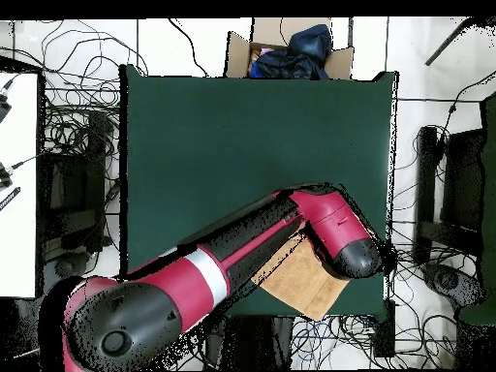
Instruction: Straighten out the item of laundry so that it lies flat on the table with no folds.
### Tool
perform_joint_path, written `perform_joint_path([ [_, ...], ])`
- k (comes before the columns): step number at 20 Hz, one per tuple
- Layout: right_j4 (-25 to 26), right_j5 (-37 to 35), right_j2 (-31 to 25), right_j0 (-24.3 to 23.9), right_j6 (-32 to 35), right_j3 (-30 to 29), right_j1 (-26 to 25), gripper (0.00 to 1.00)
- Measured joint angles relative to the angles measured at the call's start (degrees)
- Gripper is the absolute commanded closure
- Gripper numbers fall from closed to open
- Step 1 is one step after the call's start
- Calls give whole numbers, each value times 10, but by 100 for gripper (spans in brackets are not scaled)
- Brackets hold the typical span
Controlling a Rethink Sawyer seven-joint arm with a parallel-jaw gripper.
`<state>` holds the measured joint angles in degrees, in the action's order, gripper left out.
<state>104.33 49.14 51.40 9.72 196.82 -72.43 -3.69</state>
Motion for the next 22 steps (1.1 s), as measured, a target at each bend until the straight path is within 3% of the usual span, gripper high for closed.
perform_joint_path([
  [5, -21, -38, 0, -6, 0, 0, 6, 100],
  [13, -25, -38, -8, -21, 0, 0, 8, 100],
  [22, -48, -20, -68, -63, 0, 0, 39, 100],
])
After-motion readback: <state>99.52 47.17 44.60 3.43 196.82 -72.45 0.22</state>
